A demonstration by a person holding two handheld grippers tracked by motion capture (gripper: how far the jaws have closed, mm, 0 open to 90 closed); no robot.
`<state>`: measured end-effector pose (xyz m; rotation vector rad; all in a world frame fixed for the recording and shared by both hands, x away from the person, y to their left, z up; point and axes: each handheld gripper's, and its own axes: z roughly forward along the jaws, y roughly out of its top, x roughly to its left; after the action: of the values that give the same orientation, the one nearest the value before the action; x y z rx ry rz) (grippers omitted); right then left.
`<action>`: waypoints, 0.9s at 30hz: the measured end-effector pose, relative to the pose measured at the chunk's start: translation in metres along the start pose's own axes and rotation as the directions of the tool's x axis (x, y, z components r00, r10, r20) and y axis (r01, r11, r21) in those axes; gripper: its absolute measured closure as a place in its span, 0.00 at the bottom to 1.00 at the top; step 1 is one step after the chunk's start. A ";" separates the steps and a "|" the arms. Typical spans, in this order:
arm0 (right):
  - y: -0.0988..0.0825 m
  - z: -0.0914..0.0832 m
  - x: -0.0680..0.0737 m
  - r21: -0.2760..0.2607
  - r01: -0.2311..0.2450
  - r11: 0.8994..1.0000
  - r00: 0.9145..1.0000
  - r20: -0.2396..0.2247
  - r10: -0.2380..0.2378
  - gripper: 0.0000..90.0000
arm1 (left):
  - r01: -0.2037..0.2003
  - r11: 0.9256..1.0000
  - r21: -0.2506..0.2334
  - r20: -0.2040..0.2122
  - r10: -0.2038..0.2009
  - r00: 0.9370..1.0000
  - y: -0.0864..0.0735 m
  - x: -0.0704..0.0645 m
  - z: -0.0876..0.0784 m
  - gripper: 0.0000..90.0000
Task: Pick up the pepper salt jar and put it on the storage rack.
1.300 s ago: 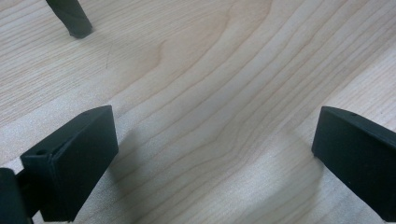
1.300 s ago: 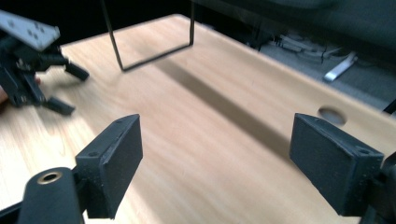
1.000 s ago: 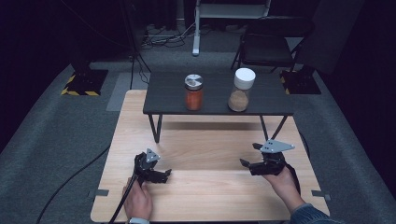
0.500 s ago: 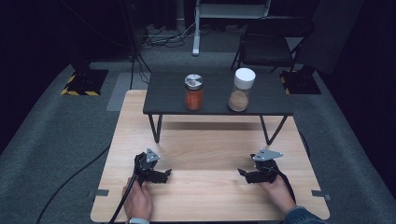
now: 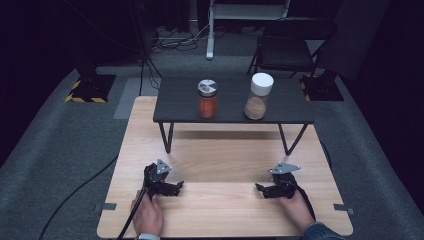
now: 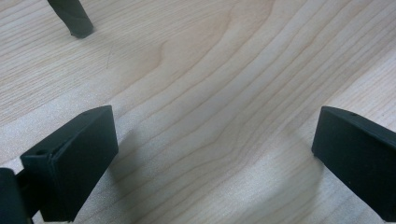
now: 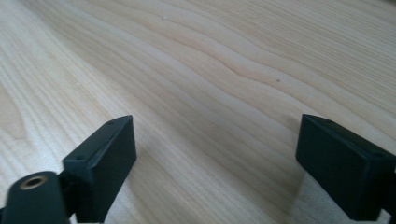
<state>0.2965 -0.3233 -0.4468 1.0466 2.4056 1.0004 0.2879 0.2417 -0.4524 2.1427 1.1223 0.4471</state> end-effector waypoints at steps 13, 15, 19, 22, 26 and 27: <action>-0.004 0.002 0.002 -0.016 -0.018 1.000 1.000 0.020 0.019 0.08 | 0.001 1.000 0.000 0.000 -0.001 1.000 0.000 0.000 0.000 0.00; -0.004 0.002 0.002 -0.016 -0.018 1.000 1.000 0.020 0.019 0.08 | 0.001 1.000 0.000 0.000 -0.001 1.000 0.000 0.000 0.000 0.00; -0.004 0.002 0.004 -0.017 -0.026 1.000 0.999 0.027 0.026 0.08 | 0.001 1.000 0.001 0.000 -0.001 1.000 0.000 0.000 0.000 0.00; -0.004 0.002 0.004 -0.015 -0.025 1.000 0.999 0.028 0.025 0.07 | 0.004 1.000 0.003 -0.001 -0.004 1.000 0.000 0.000 0.000 0.00; -0.004 0.002 0.004 -0.015 -0.025 1.000 0.999 0.028 0.025 0.07 | 0.001 1.000 0.000 0.000 -0.001 1.000 0.000 0.000 0.000 0.00; -0.004 0.002 0.004 -0.015 -0.025 1.000 0.999 0.028 0.026 0.07 | 0.001 1.000 0.001 0.000 -0.001 1.000 0.000 0.000 0.000 0.00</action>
<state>0.2924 -0.3211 -0.4511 1.0815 2.3643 1.0034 0.2878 0.2416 -0.4523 2.1429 1.1236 0.4466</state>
